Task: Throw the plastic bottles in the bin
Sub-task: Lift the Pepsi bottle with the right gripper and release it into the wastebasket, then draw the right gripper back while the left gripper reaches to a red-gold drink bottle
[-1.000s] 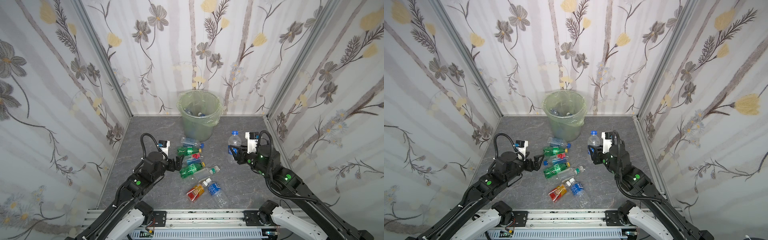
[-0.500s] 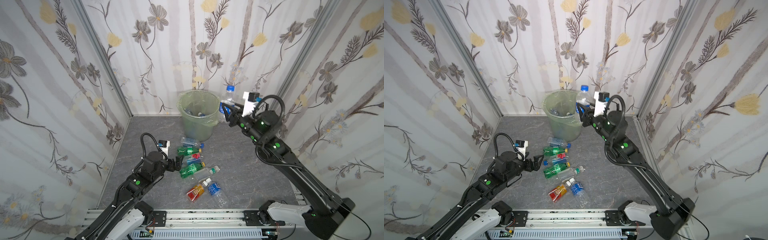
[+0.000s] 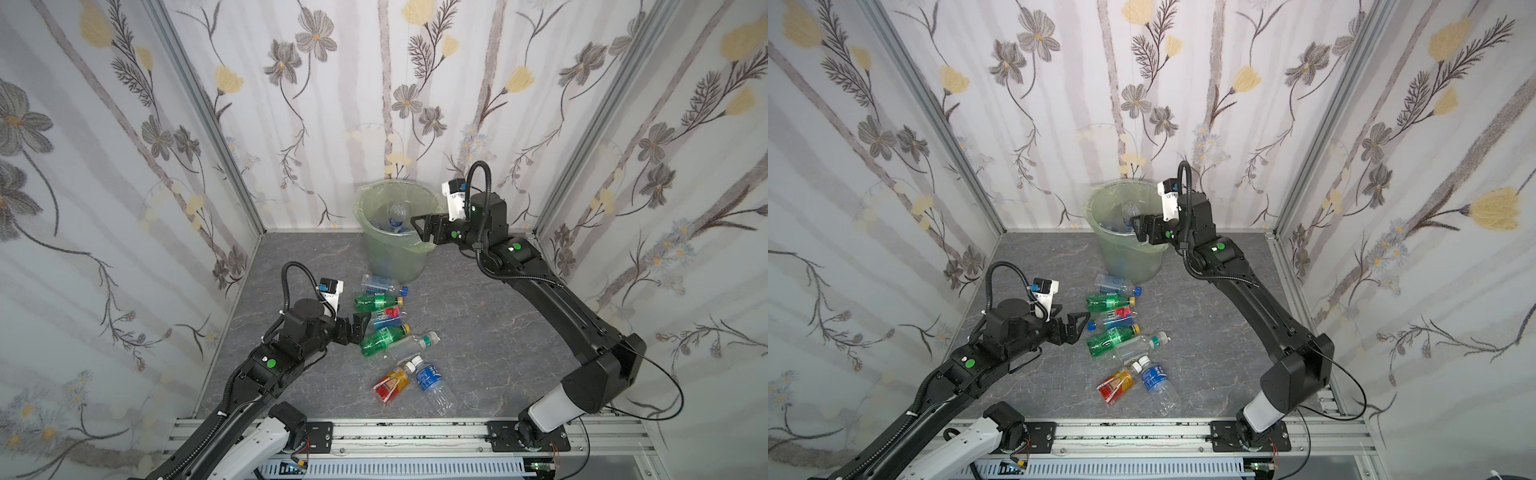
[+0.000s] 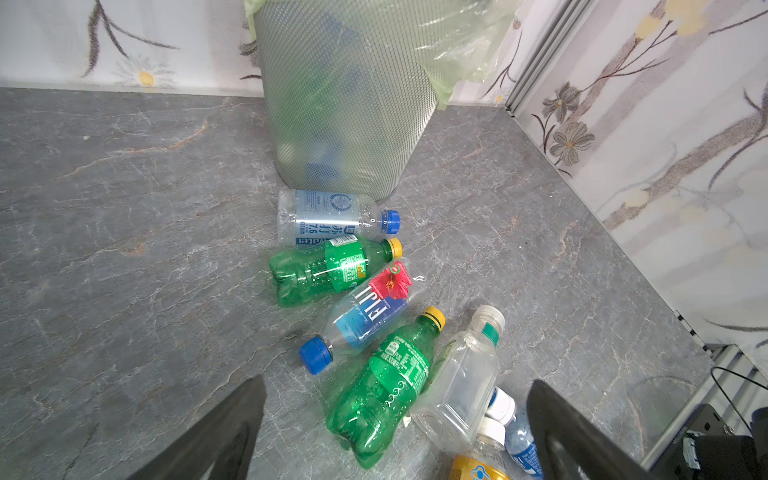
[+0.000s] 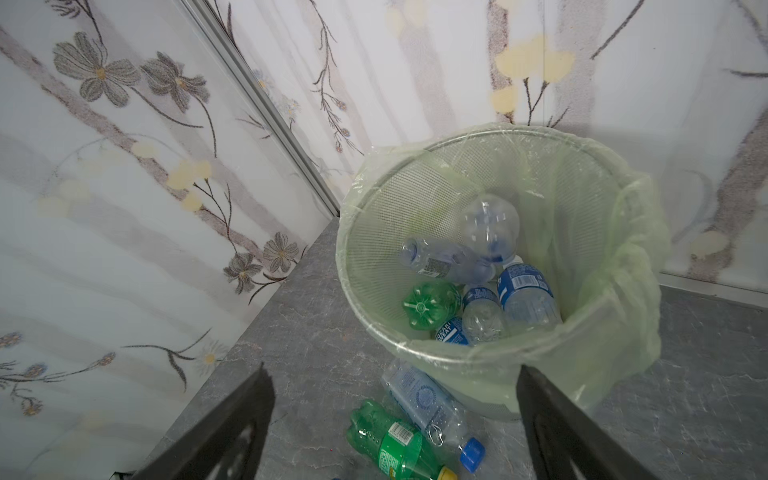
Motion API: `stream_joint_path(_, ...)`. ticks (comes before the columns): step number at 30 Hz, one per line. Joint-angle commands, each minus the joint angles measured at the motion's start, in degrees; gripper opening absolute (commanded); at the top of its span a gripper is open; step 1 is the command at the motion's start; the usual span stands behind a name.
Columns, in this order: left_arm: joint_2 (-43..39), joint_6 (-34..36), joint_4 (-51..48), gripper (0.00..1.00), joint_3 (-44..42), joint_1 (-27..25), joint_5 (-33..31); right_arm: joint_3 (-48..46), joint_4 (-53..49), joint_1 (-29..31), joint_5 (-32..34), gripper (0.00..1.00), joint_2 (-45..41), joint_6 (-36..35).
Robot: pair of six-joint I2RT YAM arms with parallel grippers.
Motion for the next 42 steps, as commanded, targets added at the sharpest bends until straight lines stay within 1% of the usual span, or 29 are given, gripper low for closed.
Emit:
stream_joint_path(1,1.15,0.73,-1.16,1.00,0.94,-0.30,3.30,-7.33,5.85,-0.52,0.65,0.94,-6.48,-0.01)
stream_joint_path(6,3.95,0.47,-2.01,0.99,2.23,-2.54,3.37,-18.63,6.48,-1.79,3.12,0.94,-16.27,0.11)
stream_joint_path(11,5.40,-2.57,-2.58,0.96,2.39,-6.19,2.29,-28.30,6.65,-3.15,6.10,0.98,-24.26,0.39)
stream_joint_path(15,6.58,-7.81,-2.58,0.97,1.00,-12.67,-0.82,-34.01,6.55,-4.59,6.96,0.98,-28.70,1.03)
stream_joint_path(18,6.73,-11.55,-2.59,0.96,-0.72,-17.49,-1.67,-36.80,6.58,-5.71,7.21,0.98,-30.98,1.36)
stream_joint_path(21,6.94,-14.40,-2.59,0.92,-3.15,-21.71,-2.10,-38.29,6.57,-6.63,7.48,1.00,-32.30,1.39)
stream_joint_path(24,7.85,-16.29,-2.57,0.90,-5.51,-24.72,-1.88,-38.75,6.54,-7.68,7.27,1.00,-32.44,1.32)
stream_joint_path(28,10.74,-16.61,-2.39,0.90,-6.10,-27.73,-1.30,-38.84,6.69,-8.37,6.81,1.00,-32.03,1.28)
stream_joint_path(30,13.00,-15.87,-2.17,0.88,-6.10,-28.91,-1.17,-38.93,6.92,-8.43,6.46,1.00,-31.82,1.32)
stream_joint_path(36,20.05,-12.72,0.15,0.86,-7.36,-30.46,-0.72,-39.08,6.64,-8.62,6.08,1.00,-31.81,1.21)
stream_joint_path(42,25.17,-11.79,3.81,0.84,-8.25,-30.85,-1.22,-39.69,6.38,-9.06,6.08,1.00,-32.87,0.86)
